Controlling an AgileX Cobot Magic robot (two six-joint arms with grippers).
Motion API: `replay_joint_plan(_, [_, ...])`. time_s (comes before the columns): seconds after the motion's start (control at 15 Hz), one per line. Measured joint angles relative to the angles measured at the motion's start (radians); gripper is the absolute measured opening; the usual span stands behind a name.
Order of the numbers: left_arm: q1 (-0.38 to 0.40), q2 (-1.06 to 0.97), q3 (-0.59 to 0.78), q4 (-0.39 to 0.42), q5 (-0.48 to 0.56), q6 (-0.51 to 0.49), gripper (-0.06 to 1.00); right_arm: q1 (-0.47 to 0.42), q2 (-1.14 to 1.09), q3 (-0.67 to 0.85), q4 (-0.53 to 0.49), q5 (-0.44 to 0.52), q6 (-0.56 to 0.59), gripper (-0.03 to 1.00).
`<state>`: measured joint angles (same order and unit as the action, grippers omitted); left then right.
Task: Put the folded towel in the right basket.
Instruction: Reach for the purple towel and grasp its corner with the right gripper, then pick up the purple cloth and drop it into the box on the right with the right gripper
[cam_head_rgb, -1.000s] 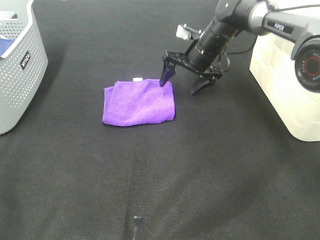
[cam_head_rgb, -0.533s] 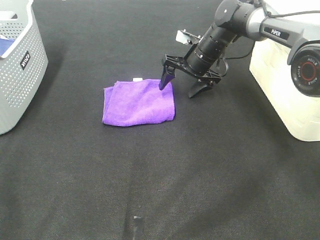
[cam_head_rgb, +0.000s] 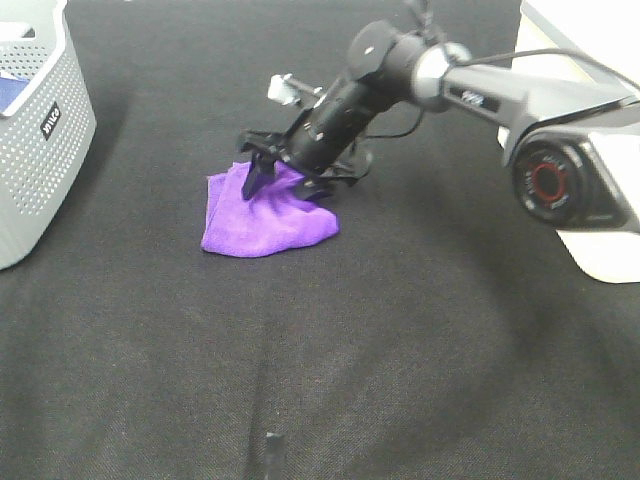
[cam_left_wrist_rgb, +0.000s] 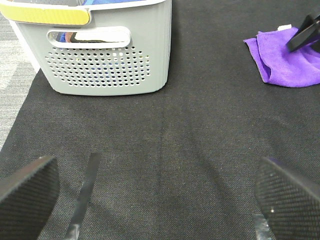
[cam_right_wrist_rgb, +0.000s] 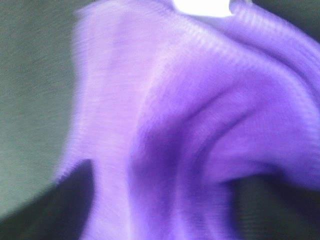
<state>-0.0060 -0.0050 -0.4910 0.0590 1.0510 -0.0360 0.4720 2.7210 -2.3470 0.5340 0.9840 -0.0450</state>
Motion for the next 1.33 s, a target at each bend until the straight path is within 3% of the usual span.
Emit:
replay_joint_plan(0.2, [0.000,0.000,0.000,0.000,0.000,0.000,0.99,0.001,0.011,-0.001,0.001,-0.015,0.000,0.18])
replay_joint_plan(0.33, [0.000,0.000,0.000,0.000,0.000,0.000,0.99,0.003,-0.001,-0.016,-0.028,-0.001,-0.007,0.18])
replay_joint_plan(0.47, [0.000,0.000,0.000,0.000,0.000,0.000,0.99,0.008,-0.020,-0.085,-0.125,0.103,-0.012,0.18])
replay_joint_plan(0.6, [0.000,0.000,0.000,0.000,0.000,0.000,0.99,0.011,-0.075,-0.221,-0.245,0.217,-0.015,0.18])
replay_joint_plan(0.73, [0.000,0.000,0.000,0.000,0.000,0.000,0.99,0.011,-0.201,-0.390,-0.379,0.219,-0.016,0.18])
replay_joint_plan(0.93, [0.000,0.000,0.000,0.000,0.000,0.000,0.99,0.007,-0.350,-0.417,-0.646,0.227,-0.035,0.18])
replay_joint_plan(1.0, [0.000,0.000,0.000,0.000,0.000,0.000,0.99,-0.015,-0.385,-0.417,-0.711,0.228,-0.034,0.18])
replay_joint_plan(1.13, [0.000,0.000,0.000,0.000,0.000,0.000,0.99,-0.066,-0.420,-0.417,-0.735,0.228,-0.029,0.18])
replay_joint_plan(1.33, [0.000,0.000,0.000,0.000,0.000,0.000,0.99,-0.317,-0.482,-0.393,-0.738,0.229,-0.006,0.18])
